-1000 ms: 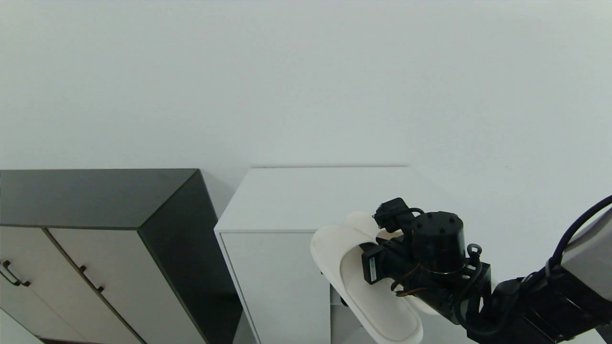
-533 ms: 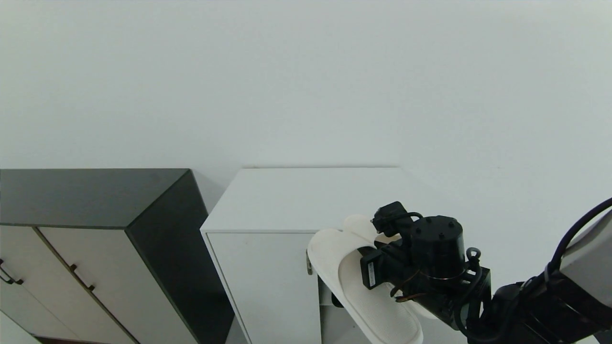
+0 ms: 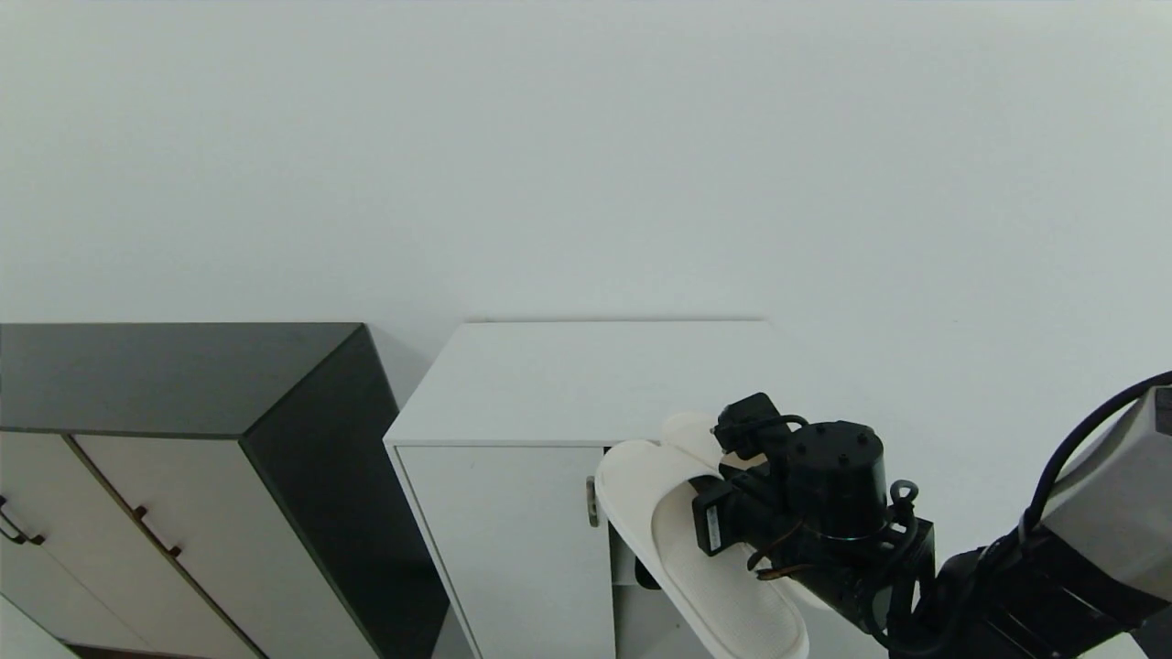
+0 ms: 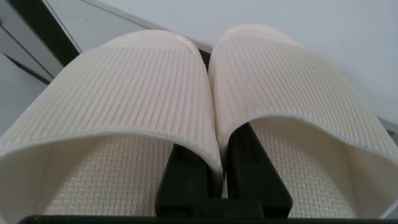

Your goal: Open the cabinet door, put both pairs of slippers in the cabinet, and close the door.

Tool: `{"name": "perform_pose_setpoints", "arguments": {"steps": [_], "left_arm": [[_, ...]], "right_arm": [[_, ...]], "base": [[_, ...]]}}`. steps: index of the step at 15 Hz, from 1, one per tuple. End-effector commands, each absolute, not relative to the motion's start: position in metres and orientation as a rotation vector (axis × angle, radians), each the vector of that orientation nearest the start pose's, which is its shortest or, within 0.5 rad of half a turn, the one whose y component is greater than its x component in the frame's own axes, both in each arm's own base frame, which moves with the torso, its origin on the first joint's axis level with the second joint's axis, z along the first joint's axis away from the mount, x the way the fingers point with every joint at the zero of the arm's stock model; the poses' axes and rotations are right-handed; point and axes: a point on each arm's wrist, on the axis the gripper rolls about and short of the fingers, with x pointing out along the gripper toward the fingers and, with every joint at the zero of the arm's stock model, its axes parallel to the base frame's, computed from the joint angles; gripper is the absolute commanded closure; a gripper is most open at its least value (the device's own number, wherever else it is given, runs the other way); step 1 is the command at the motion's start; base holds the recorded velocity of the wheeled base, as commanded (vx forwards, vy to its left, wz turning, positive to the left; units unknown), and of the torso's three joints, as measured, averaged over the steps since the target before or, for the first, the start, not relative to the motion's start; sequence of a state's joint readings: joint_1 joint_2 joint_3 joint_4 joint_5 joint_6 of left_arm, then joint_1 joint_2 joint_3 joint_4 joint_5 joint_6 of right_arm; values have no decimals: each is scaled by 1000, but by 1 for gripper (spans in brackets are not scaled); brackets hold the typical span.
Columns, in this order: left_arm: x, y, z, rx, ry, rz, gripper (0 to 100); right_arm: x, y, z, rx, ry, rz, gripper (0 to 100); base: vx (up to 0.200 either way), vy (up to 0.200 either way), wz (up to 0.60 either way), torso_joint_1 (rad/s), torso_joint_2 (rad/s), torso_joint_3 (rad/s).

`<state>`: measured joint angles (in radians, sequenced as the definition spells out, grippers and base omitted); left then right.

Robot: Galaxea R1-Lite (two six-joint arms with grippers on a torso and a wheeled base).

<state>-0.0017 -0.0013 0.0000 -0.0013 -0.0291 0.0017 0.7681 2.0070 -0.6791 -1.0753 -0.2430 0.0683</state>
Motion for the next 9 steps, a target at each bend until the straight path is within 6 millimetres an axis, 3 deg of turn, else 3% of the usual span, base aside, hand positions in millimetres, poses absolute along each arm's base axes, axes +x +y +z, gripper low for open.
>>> {"name": "perform_pose_setpoints", "arguments": {"steps": [1,3,9], "left_arm": [[-23,-1,76,2,-2,-29,100],[-23,-1,76,2,-2,-31,100],[-23,-1,76,2,-2,-31,100]], "right_arm": [[250,234,88,-62,248,513,100],[252,236,85,-49,225,515,100],[251,235,80,-38,202,516,100]], "base": [[0,0,0,0,0,0],[0,0,0,0,0,0],[0,0,0,-149,330,175]]}}
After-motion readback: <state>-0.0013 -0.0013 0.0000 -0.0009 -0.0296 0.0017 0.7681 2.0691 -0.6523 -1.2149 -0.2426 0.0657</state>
